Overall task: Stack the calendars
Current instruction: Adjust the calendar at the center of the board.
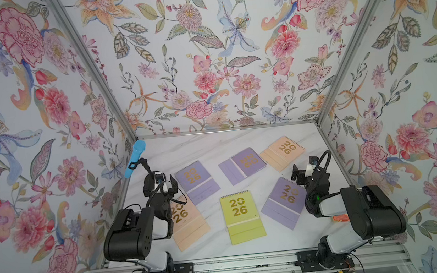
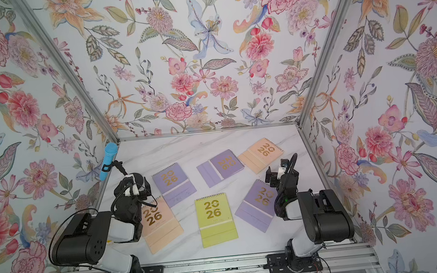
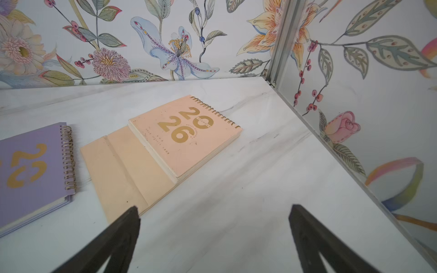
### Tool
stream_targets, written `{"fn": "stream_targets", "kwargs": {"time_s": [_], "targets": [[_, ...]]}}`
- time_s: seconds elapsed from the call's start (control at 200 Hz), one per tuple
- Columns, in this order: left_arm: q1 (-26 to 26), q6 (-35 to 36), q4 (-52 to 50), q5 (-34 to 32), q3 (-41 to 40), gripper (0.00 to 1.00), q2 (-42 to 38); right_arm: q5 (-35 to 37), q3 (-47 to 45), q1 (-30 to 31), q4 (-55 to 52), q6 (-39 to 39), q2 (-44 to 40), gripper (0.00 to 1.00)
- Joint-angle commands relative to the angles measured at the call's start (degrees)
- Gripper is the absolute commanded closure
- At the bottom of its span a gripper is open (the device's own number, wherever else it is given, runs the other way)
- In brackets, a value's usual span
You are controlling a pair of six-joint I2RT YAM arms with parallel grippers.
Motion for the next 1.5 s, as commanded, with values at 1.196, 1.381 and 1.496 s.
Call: {"fn": "stream_targets", "kwargs": {"time_s": [1.196,1.381,1.496], "targets": [[-0.02,1.13,1.12,0.83,0.71,0.00,-0.85,0.77,0.75,0.31,0.53,-1.09,-0.11,0.01],[1.38,-0.02,-0.55,3.08,1.36,0.00,-0.97,0.75,0.75,0.31,0.60,-1.09,-0.12,0.01],[1.34,-0.61,-0.42,1.09,0.96,0.00,-1.97,0.44,0.63,0.13,0.73,-0.99,-0.18,0.01]]}}
